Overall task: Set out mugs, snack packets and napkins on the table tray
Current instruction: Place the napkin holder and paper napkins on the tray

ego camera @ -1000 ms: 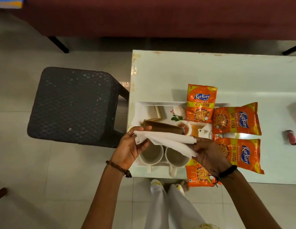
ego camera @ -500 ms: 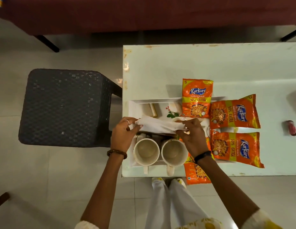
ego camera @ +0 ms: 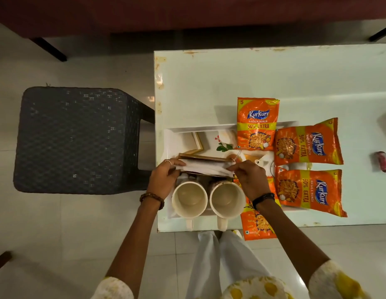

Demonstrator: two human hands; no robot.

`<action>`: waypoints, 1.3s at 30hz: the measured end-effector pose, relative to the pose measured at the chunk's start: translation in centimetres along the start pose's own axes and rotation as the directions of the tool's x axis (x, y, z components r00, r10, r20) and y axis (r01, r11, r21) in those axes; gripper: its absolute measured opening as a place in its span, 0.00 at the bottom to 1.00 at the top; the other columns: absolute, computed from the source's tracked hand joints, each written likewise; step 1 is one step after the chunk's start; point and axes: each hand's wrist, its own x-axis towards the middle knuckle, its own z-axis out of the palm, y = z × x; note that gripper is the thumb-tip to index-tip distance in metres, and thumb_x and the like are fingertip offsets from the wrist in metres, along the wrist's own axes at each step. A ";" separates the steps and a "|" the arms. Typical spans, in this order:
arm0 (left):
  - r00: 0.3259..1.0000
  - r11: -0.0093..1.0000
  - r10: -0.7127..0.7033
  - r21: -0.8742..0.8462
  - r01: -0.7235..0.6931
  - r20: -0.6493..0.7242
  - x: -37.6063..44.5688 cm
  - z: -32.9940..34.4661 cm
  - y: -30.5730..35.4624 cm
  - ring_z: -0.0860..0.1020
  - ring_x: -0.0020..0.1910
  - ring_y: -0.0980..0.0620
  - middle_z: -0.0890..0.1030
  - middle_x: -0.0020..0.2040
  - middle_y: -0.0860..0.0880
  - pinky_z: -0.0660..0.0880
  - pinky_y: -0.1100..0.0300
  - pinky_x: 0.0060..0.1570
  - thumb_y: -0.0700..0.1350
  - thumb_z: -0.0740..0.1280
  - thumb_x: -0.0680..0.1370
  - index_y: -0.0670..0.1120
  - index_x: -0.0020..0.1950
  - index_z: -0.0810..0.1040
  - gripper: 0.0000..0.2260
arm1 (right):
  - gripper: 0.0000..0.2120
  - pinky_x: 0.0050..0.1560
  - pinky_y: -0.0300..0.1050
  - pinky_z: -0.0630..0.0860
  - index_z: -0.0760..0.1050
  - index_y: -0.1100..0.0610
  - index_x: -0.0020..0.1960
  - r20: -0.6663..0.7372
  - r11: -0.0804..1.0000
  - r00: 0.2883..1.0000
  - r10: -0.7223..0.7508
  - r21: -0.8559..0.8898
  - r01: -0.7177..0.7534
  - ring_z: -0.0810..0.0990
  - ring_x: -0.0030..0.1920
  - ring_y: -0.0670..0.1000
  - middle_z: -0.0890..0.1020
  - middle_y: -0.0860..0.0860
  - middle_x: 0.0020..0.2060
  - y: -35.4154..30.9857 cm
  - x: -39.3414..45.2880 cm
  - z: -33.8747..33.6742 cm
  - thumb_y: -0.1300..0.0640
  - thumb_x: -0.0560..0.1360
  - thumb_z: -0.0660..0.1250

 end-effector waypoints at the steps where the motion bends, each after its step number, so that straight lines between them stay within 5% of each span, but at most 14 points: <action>1: 1.000 1.000 -0.013 -0.021 0.014 0.027 0.0 -0.1 0.0 0.73 0.62 0.46 0.78 0.60 0.41 0.69 0.58 0.62 0.34 0.63 0.76 0.40 0.53 0.78 0.08 | 0.12 0.50 0.47 0.73 0.81 0.62 0.49 0.010 1.000 1.000 0.003 0.018 -0.003 0.80 0.51 0.60 0.83 0.61 0.51 0.1 0.0 -0.1 0.71 0.73 0.61; 4: 0.998 0.999 -0.028 -0.029 0.029 0.055 -0.4 0.0 -0.1 0.74 0.59 0.46 0.78 0.58 0.42 0.71 0.57 0.59 0.36 0.63 0.76 0.40 0.54 0.77 0.08 | 0.15 0.47 0.42 0.73 0.79 0.63 0.52 0.004 0.987 0.999 0.033 0.159 -0.033 0.81 0.45 0.56 0.83 0.61 0.48 0.2 0.0 -0.9 0.73 0.73 0.58; 8: 1.000 1.000 -0.002 -0.016 0.003 0.003 -0.7 0.0 -0.6 0.74 0.56 0.49 0.78 0.58 0.42 0.70 0.60 0.56 0.36 0.63 0.76 0.41 0.56 0.76 0.09 | 0.14 0.53 0.52 0.77 0.77 0.64 0.54 0.040 0.976 0.999 0.028 0.214 -0.036 0.81 0.48 0.56 0.83 0.60 0.49 0.4 -0.1 -1.8 0.74 0.73 0.58; 12: 0.980 0.999 0.045 -0.018 -0.050 -0.194 -1.5 0.0 -1.3 0.74 0.55 0.50 0.77 0.57 0.44 0.70 0.69 0.49 0.37 0.64 0.76 0.42 0.57 0.75 0.10 | 0.10 0.47 0.39 0.75 0.77 0.62 0.53 -0.044 0.962 0.996 0.083 0.264 -0.069 0.79 0.48 0.51 0.82 0.53 0.49 1.3 -1.0 -2.6 0.69 0.75 0.61; 15: 0.921 0.995 -0.074 -0.088 0.043 -0.382 -2.6 0.5 -2.3 0.75 0.57 0.44 0.76 0.59 0.39 0.72 0.59 0.53 0.38 0.65 0.75 0.38 0.59 0.74 0.13 | 0.06 0.45 0.44 0.77 0.78 0.61 0.50 -0.213 0.933 0.952 0.222 0.329 -0.144 0.80 0.45 0.54 0.82 0.54 0.44 2.9 -3.6 -3.2 0.62 0.76 0.64; 20: 0.874 0.936 -0.333 -0.235 0.262 -0.353 -5.4 3.2 -3.1 0.74 0.56 0.42 0.76 0.60 0.37 0.69 0.58 0.50 0.37 0.63 0.76 0.39 0.64 0.70 0.16 | 0.10 0.51 0.59 0.77 0.78 0.58 0.42 -0.237 0.656 0.691 0.683 0.615 -0.437 0.81 0.44 0.60 0.83 0.60 0.42 6.1 -9.4 -3.1 0.52 0.75 0.64; 22: 0.845 0.917 -0.390 -0.239 0.320 -0.365 -6.1 4.3 -3.1 0.74 0.57 0.39 0.76 0.61 0.36 0.69 0.57 0.48 0.36 0.60 0.77 0.38 0.65 0.70 0.16 | 0.09 0.56 0.61 0.75 0.79 0.60 0.45 -0.214 0.531 0.549 0.808 0.668 -0.521 0.80 0.48 0.61 0.83 0.62 0.46 7.5 -10.6 -2.7 0.54 0.75 0.66; 25: 0.803 0.906 -0.423 -0.197 0.374 -0.420 -5.9 4.8 -3.6 0.73 0.60 0.34 0.77 0.60 0.34 0.70 0.46 0.58 0.33 0.59 0.77 0.37 0.63 0.73 0.15 | 0.16 0.63 0.62 0.71 0.75 0.62 0.58 -0.115 0.339 0.378 0.919 0.721 -0.604 0.76 0.59 0.62 0.79 0.62 0.58 9.6 -10.6 -2.3 0.58 0.73 0.68; 27: 0.806 0.912 -0.407 -0.140 0.386 -0.430 -5.6 4.5 -4.1 0.73 0.60 0.34 0.77 0.59 0.33 0.68 0.44 0.61 0.32 0.60 0.76 0.36 0.62 0.74 0.15 | 0.20 0.61 0.60 0.72 0.70 0.63 0.63 -0.003 0.231 0.381 0.924 0.800 -0.554 0.75 0.60 0.63 0.76 0.63 0.61 10.4 -9.9 -2.1 0.62 0.73 0.67; 30: 0.826 0.924 -0.369 -0.074 0.375 -0.425 -5.5 4.2 -4.3 0.74 0.60 0.35 0.78 0.58 0.33 0.68 0.45 0.61 0.32 0.61 0.75 0.36 0.60 0.75 0.14 | 0.18 0.42 0.48 0.77 0.68 0.68 0.63 0.060 0.169 0.466 0.883 0.885 -0.433 0.80 0.42 0.59 0.78 0.63 0.52 10.5 -9.1 -2.3 0.69 0.74 0.63; 32: 0.822 0.922 -0.373 -0.071 0.381 -0.429 -5.4 4.3 -4.1 0.74 0.60 0.34 0.78 0.58 0.32 0.69 0.45 0.60 0.32 0.61 0.75 0.36 0.60 0.76 0.14 | 0.15 0.38 0.46 0.76 0.69 0.69 0.60 0.060 0.153 0.473 0.879 0.905 -0.398 0.80 0.36 0.52 0.79 0.61 0.46 10.6 -8.8 -2.5 0.70 0.73 0.63; 39: 0.837 0.923 -0.380 -0.102 0.371 -0.393 -4.3 7.2 -1.9 0.75 0.56 0.35 0.79 0.57 0.34 0.71 0.46 0.57 0.30 0.62 0.74 0.37 0.59 0.76 0.15 | 0.18 0.43 0.50 0.77 0.70 0.64 0.61 0.046 0.140 0.471 0.881 0.925 -0.352 0.79 0.43 0.61 0.79 0.62 0.49 13.8 -6.8 -5.3 0.67 0.73 0.66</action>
